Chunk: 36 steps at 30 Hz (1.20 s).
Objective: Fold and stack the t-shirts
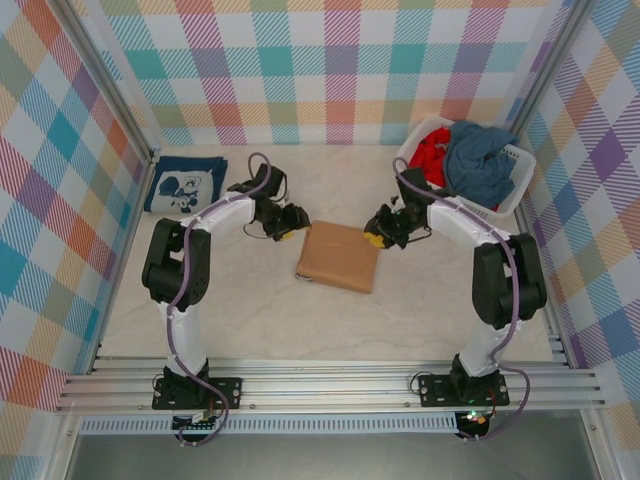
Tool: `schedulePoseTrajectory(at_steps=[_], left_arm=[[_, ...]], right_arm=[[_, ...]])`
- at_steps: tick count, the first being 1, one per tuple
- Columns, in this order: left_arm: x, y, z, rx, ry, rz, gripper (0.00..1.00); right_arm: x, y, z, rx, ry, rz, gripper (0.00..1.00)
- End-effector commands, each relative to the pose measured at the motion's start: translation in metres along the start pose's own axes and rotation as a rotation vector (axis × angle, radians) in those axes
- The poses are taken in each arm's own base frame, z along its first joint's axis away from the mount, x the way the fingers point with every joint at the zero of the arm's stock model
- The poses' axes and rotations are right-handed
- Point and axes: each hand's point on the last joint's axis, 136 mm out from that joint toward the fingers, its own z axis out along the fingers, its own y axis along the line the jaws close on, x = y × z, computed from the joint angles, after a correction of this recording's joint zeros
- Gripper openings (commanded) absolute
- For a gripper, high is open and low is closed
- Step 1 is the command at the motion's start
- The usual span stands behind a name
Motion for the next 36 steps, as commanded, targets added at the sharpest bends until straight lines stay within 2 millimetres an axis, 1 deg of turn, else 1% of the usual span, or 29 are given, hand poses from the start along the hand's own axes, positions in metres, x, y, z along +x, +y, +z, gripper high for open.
schedulePoseTrajectory(at_steps=[1, 4, 8, 11, 13, 16, 18, 20, 22, 25, 26, 29, 32, 33, 35, 36], left_arm=[[0.01, -0.011, 0.015, 0.109, 0.05, 0.113, 0.52], [0.019, -0.008, 0.026, 0.135, 0.082, 0.121, 0.52], [0.031, -0.003, 0.036, 0.145, 0.124, 0.121, 0.53], [0.043, 0.009, 0.042, 0.065, 0.166, 0.133, 0.53], [0.045, 0.011, 0.042, 0.045, 0.15, 0.149, 0.54], [0.053, 0.001, 0.051, 0.091, 0.174, 0.127, 0.54], [0.061, -0.015, 0.057, 0.133, 0.19, 0.122, 0.52], [0.066, -0.032, 0.056, 0.144, 0.186, 0.142, 0.49], [0.063, -0.044, 0.051, 0.147, 0.154, 0.14, 0.46], [0.054, -0.045, 0.044, 0.121, 0.101, 0.125, 0.34], [0.052, -0.044, 0.043, 0.107, 0.094, 0.126, 0.29], [0.045, -0.037, 0.039, 0.051, 0.076, 0.125, 0.12], [0.033, -0.027, 0.027, -0.042, 0.024, 0.133, 0.02], [0.028, -0.021, 0.021, -0.082, -0.001, 0.127, 0.0], [0.015, -0.013, 0.007, -0.137, -0.036, 0.115, 0.0], [0.011, -0.009, 0.002, -0.16, -0.037, 0.12, 0.0]], right_arm=[[-0.007, -0.011, 0.026, 0.028, 0.03, 0.047, 0.22], [-0.013, -0.023, 0.041, 0.098, 0.062, 0.051, 0.2], [-0.015, -0.04, 0.052, 0.18, 0.098, 0.08, 0.18], [-0.013, -0.047, 0.057, 0.205, 0.116, 0.094, 0.18], [-0.012, -0.049, 0.059, 0.209, 0.125, 0.097, 0.17], [-0.01, -0.052, 0.061, 0.213, 0.134, 0.103, 0.17], [-0.009, -0.053, 0.061, 0.212, 0.136, 0.107, 0.16], [-0.009, -0.052, 0.061, 0.209, 0.135, 0.108, 0.16], [-0.009, -0.052, 0.062, 0.209, 0.136, 0.109, 0.16], [-0.009, -0.05, 0.061, 0.206, 0.136, 0.106, 0.15], [-0.01, -0.051, 0.061, 0.207, 0.135, 0.109, 0.15], [-0.01, -0.049, 0.06, 0.204, 0.133, 0.108, 0.14], [-0.01, -0.047, 0.057, 0.202, 0.127, 0.104, 0.13], [-0.01, -0.045, 0.056, 0.197, 0.124, 0.1, 0.13], [-0.01, -0.038, 0.051, 0.174, 0.114, 0.085, 0.14], [-0.01, -0.033, 0.049, 0.157, 0.108, 0.075, 0.18]])
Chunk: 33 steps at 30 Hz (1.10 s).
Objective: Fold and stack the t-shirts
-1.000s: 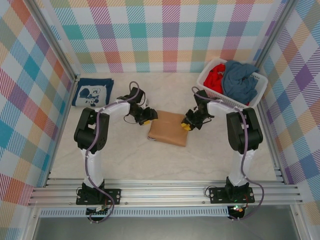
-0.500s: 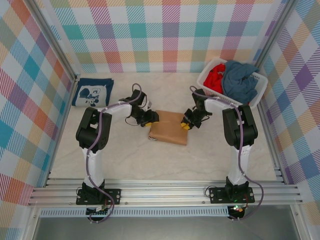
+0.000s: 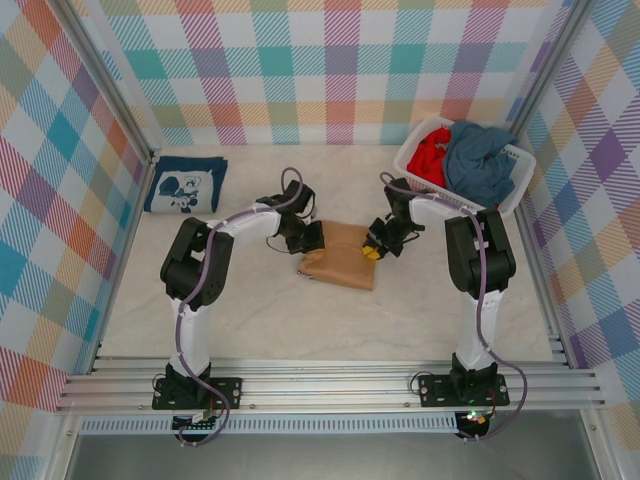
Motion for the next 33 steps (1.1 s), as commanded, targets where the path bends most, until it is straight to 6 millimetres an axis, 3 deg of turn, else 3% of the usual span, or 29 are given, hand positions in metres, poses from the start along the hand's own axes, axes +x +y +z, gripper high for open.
schedulePoseTrajectory(at_steps=[1, 3, 5, 9, 15, 20, 27, 33], left_arm=[[-0.028, 0.023, -0.045, -0.156, -0.087, 0.015, 0.0], [-0.037, 0.032, -0.06, -0.21, -0.085, 0.058, 0.0], [-0.048, 0.043, -0.077, -0.276, -0.092, 0.105, 0.0], [-0.072, 0.065, -0.104, -0.392, -0.123, 0.199, 0.0], [-0.118, 0.095, -0.145, -0.55, -0.212, 0.318, 0.0], [-0.15, 0.121, -0.168, -0.712, -0.246, 0.342, 0.0], [-0.177, 0.155, -0.209, -0.894, -0.271, 0.371, 0.0], [-0.207, 0.16, -0.24, -1.004, -0.293, 0.449, 0.0]], right_arm=[[0.007, 0.01, -0.01, -0.025, -0.006, -0.041, 0.25], [0.011, 0.023, -0.024, -0.043, -0.042, -0.092, 0.37], [0.016, 0.035, -0.044, -0.061, -0.091, -0.144, 0.43], [0.027, 0.044, -0.074, -0.096, -0.13, -0.184, 0.45], [0.051, 0.05, -0.096, -0.161, -0.116, -0.222, 0.46], [0.065, 0.047, -0.098, -0.204, -0.094, -0.245, 0.46], [0.08, 0.044, -0.087, -0.289, -0.029, -0.267, 0.46], [0.093, 0.03, -0.07, -0.343, 0.034, -0.23, 0.46]])
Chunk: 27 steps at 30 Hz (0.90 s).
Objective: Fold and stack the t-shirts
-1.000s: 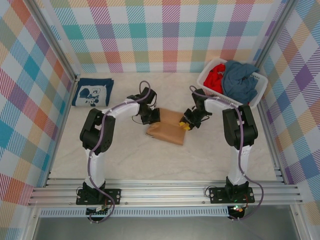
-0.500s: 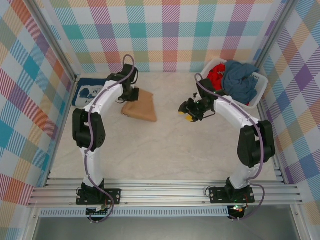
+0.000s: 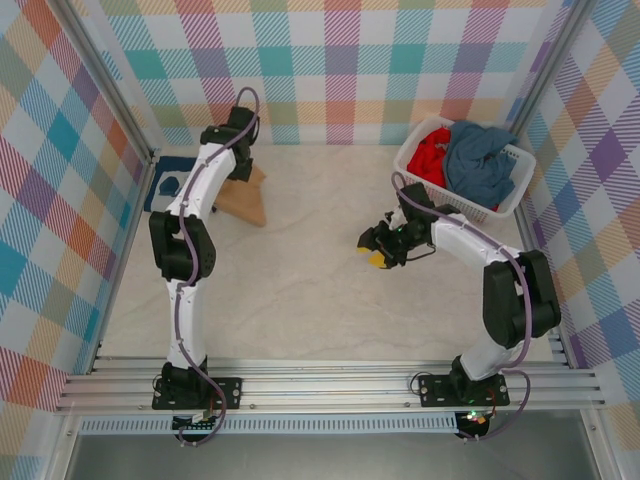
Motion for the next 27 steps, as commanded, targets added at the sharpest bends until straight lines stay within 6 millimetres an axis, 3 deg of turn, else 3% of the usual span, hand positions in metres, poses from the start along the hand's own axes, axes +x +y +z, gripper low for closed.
schedulePoseTrajectory(at_steps=[1, 6, 8, 12, 18, 27], left_arm=[[-0.012, 0.03, -0.003, -0.097, -0.013, 0.105, 0.0], [-0.023, 0.054, 0.024, -0.131, -0.024, 0.157, 0.0], [-0.022, 0.07, 0.026, -0.14, -0.015, 0.144, 0.0], [-0.026, 0.091, 0.032, -0.119, -0.046, 0.113, 0.0], [-0.008, 0.103, 0.055, -0.122, 0.013, 0.096, 0.0], [-0.009, 0.126, 0.084, -0.149, -0.01, 0.03, 0.0]], right_arm=[[0.008, 0.008, 0.0, -0.087, 0.018, -0.008, 0.46], [0.005, -0.014, 0.015, -0.089, -0.02, 0.051, 0.46], [0.004, -0.022, 0.02, -0.08, -0.027, 0.079, 0.46], [0.001, -0.016, 0.017, -0.081, -0.036, 0.063, 0.45], [0.006, -0.017, 0.011, -0.06, -0.03, 0.06, 0.46], [0.024, -0.043, 0.018, -0.019, 0.007, 0.118, 0.46]])
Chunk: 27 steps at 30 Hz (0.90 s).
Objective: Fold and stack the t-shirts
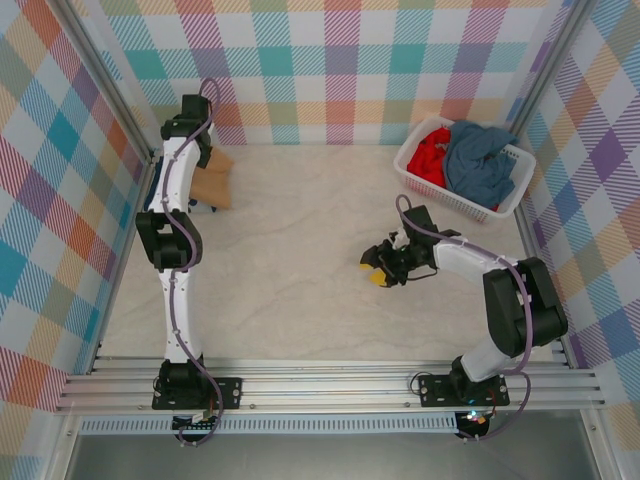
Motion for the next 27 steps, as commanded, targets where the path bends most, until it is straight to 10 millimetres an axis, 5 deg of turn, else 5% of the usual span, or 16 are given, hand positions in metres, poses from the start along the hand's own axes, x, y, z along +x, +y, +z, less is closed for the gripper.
schedulePoseTrajectory(at_steps=[1, 13, 23, 27], left_arm=[[0.002, 0.022, 0.021, -0.041, -0.006, -0.046, 0.0], [0.029, 0.066, 0.059, -0.113, 0.042, -0.141, 0.0], [0.047, 0.069, 0.093, -0.065, 0.062, -0.19, 0.0], [0.047, 0.074, 0.1, -0.068, 0.053, -0.187, 0.07]], right_arm=[[0.008, -0.009, -0.003, 0.017, 0.013, 0.025, 0.46], [0.002, -0.014, 0.007, 0.034, 0.011, 0.086, 0.46], [0.004, -0.014, 0.029, 0.053, 0.021, 0.112, 0.46], [0.008, -0.013, 0.036, 0.065, 0.027, 0.118, 0.46]])
